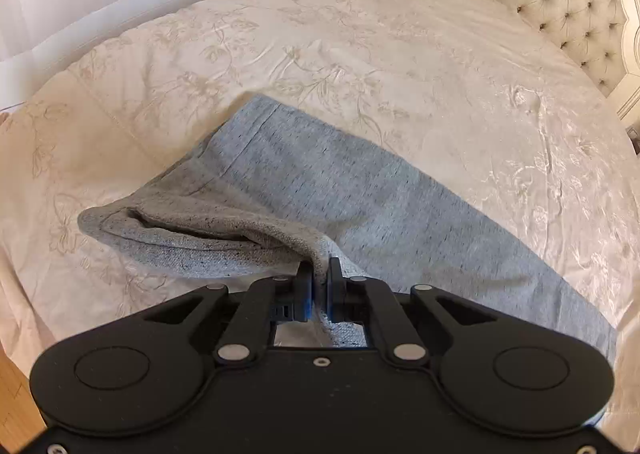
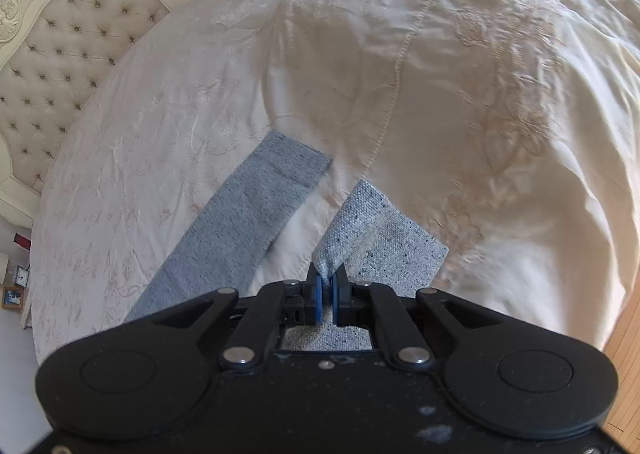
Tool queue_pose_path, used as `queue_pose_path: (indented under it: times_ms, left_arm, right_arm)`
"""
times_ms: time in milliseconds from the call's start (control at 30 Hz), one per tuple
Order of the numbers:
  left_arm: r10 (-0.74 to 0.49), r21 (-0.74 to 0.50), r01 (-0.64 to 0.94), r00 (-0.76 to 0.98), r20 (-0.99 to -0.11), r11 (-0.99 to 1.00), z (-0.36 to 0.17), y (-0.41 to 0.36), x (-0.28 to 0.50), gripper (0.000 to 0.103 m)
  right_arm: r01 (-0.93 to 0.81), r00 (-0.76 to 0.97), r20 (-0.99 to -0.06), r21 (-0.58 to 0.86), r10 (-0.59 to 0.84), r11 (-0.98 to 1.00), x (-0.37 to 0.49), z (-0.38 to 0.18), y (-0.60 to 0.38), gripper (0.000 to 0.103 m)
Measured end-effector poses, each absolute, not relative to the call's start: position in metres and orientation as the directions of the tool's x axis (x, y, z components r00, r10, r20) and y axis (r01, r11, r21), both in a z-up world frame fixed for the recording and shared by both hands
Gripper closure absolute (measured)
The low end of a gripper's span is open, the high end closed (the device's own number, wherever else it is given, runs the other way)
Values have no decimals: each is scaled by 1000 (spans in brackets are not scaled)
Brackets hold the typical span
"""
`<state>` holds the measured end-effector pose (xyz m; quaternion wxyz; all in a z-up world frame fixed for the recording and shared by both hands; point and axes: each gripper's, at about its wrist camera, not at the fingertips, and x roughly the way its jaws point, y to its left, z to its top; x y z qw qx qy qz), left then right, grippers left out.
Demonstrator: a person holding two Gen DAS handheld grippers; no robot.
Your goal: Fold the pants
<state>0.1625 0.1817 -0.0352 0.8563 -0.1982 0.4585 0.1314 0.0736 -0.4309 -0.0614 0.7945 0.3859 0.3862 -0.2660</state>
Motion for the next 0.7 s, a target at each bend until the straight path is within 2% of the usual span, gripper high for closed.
queue_pose_path:
  times_ms: [367,700]
  left_arm:
    - [169,-76,-491,436,-884,868,-59,133,285,95]
    - [217,18,-536,311,-925,844,-103,110,359,94]
  right_arm:
    - [684,542,-839,404,-53,608,234,-100,-478,97]
    - [699,480,-877,381,-2,605,323,-141,-502,97]
